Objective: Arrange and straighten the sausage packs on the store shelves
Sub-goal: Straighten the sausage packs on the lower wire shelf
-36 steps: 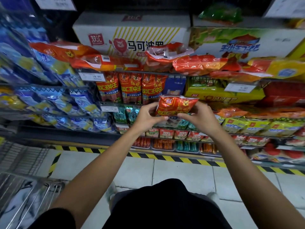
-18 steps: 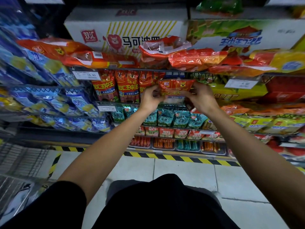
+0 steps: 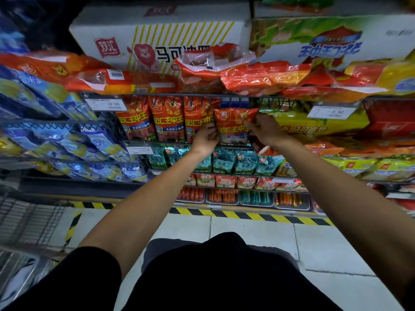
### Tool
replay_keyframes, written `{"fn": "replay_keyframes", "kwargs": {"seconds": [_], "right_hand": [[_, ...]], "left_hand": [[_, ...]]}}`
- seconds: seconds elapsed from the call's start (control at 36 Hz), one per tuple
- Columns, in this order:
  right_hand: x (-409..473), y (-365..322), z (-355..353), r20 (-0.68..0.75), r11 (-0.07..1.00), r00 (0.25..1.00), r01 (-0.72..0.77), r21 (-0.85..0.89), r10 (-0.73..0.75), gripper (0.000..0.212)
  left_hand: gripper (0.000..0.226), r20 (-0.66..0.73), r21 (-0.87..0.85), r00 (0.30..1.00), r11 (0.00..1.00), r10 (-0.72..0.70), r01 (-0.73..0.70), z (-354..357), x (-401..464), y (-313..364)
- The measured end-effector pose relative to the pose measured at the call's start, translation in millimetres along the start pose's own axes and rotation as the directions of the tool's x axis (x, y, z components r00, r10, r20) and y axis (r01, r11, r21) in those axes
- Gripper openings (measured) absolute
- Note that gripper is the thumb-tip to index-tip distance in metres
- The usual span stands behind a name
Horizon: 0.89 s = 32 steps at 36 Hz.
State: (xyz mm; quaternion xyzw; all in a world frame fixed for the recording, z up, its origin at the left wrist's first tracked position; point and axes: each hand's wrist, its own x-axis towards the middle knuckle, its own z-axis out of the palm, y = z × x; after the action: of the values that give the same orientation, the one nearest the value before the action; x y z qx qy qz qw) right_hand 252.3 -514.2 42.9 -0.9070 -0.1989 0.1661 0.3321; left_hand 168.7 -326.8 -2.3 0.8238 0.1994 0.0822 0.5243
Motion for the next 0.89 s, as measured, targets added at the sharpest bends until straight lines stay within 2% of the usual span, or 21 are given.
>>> {"fn": "replay_keyframes", "kwargs": {"seconds": [0.03, 0.08, 0.14, 0.19, 0.25, 0.31, 0.39, 0.44, 0.5, 0.58, 0.69, 0.75, 0.89], "right_hand": [[2.9, 1.2, -2.1, -0.003, 1.0, 1.0, -0.004, 0.008, 0.004, 0.031], [9.0, 5.0, -5.3, 0.009, 1.0, 1.0, -0.015, -0.003, 0.015, 0.036], [12.9, 7.9, -7.0, 0.035, 0.997, 0.999, -0.019, -0.076, 0.022, 0.043], [16.7, 13.7, -7.3, 0.041, 0.991, 0.998, -0.038, -0.126, 0.043, 0.043], [20.6, 20.6, -5.9, 0.055, 0.989, 0.997, -0.04, -0.143, 0.048, 0.039], [23.2, 23.5, -4.6, 0.069, 0.986, 0.996, -0.039, -0.16, 0.05, 0.036], [28.9, 23.4, -4.9, 0.109, 0.984, 0.993, -0.025, -0.174, 0.045, 0.036], [33.3, 22.4, -4.8, 0.126, 0.984, 0.991, -0.031, -0.178, 0.054, 0.033], [35.3, 19.6, -4.1, 0.113, 0.979, 0.992, -0.033, -0.2, 0.056, 0.031], [34.7, 16.1, -1.1, 0.119, 0.979, 0.992, -0.021, -0.203, 0.046, 0.033], [37.1, 14.8, 6.3, 0.114, 0.98, 0.992, -0.025, -0.195, 0.048, 0.04], [37.2, 14.5, 6.7, 0.118, 0.975, 0.991, -0.031, -0.22, 0.059, 0.04], [21.5, 5.5, -9.8, 0.157, 0.966, 0.986, -0.013, -0.258, 0.056, 0.047]], "left_hand": [[0.016, 0.038, -0.048, 0.999, 0.998, -0.038, 0.04, 1.5, -0.5, 0.3], [0.02, 0.039, 0.06, 0.999, 0.998, -0.004, 0.001, 6.8, -1.8, 0.8], [0.032, 0.087, 0.056, 0.996, 0.998, 0.024, -0.029, 11.5, 2.4, -3.2], [0.044, 0.196, -0.098, 0.979, 0.992, -0.057, 0.077, 16.1, 1.8, -1.8], [0.06, 0.288, -0.104, 0.95, 0.982, -0.123, 0.159, 19.6, 2.5, -1.6], [0.064, 0.331, -0.113, 0.933, 0.976, -0.14, 0.187, 23.0, 3.2, 0.8], [0.062, 0.343, -0.123, 0.924, 0.966, -0.172, 0.226, 25.1, 3.4, 1.1], [0.069, 0.353, -0.061, 0.918, 0.975, -0.18, 0.215, 25.0, 3.3, 1.0], [0.072, 0.332, -0.057, 0.927, 0.977, -0.176, 0.206, 26.4, 4.2, -2.0], [0.064, 0.265, -0.122, 0.942, 0.962, -0.205, 0.243, 26.1, -1.7, 1.5], [0.06, 0.218, -0.122, 0.962, 0.973, -0.166, 0.196, 23.1, -8.2, -8.4], [0.059, 0.244, -0.124, 0.956, 0.973, -0.159, 0.194, 20.6, -9.0, -10.1], [0.068, 0.322, 0.029, 0.935, 0.989, -0.147, 0.146, 7.3, -8.4, -6.9]]}}
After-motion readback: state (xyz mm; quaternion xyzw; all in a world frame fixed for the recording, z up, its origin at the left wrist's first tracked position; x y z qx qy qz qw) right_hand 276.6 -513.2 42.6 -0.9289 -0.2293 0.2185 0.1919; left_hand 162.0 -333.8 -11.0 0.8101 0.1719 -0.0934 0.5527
